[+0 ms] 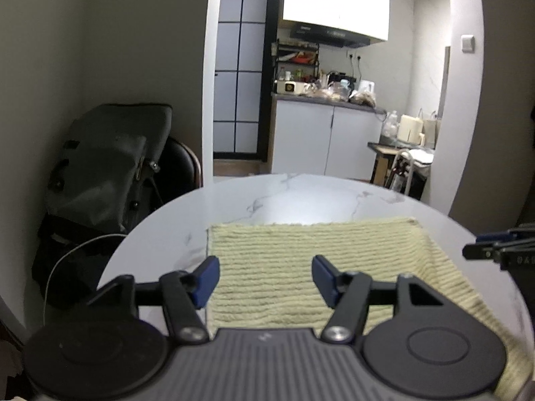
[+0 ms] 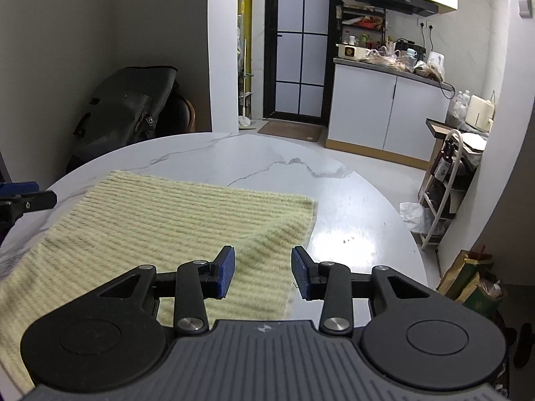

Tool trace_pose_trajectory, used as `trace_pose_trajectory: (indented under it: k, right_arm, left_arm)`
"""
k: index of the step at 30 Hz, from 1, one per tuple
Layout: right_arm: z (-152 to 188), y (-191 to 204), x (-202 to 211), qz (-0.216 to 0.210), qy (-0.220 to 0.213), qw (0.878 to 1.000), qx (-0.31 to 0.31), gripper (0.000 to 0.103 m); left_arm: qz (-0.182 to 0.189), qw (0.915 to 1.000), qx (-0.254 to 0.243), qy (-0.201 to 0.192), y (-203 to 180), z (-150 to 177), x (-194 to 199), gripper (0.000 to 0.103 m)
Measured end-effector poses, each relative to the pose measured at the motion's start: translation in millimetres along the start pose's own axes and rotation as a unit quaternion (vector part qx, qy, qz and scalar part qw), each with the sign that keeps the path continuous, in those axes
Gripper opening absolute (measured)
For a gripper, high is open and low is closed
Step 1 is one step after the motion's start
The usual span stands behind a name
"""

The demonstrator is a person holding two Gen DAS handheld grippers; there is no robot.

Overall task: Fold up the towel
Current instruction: 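Pull both grippers back from the flat towel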

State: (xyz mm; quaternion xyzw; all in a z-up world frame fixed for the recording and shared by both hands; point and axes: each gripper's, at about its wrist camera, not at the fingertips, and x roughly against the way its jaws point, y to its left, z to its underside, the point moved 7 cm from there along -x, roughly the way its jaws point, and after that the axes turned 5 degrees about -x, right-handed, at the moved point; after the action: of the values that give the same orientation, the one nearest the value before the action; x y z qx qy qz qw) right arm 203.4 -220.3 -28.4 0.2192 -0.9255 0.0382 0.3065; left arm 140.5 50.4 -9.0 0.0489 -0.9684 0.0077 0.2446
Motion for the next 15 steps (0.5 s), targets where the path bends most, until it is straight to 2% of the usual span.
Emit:
trace_pose_trajectory:
  k: [8,10,12,15]
  right_arm:
    - [14,11,36,-0.001,-0.005,1.000,0.005,0.042]
    - [18,13,46,-0.002,-0.011,1.000,0.004,0.043]
    - [23,14,54,-0.004,-0.016,1.000,0.001,0.051]
    - [29,15,63,-0.007,-0.019,1.000,0.001,0.051]
  left_arm:
    - [0.018,0.9993,-0.029,-0.013,-22,4,28,0.071]
    - [0.021,0.9994,-0.024,-0.015,-24,8,32,0.072]
    - [0.025,0.9994,-0.020,-0.011,-25,14,36,0.072]
    - [0.019,0.9995,-0.025,-0.004,-27,23,42,0.072]
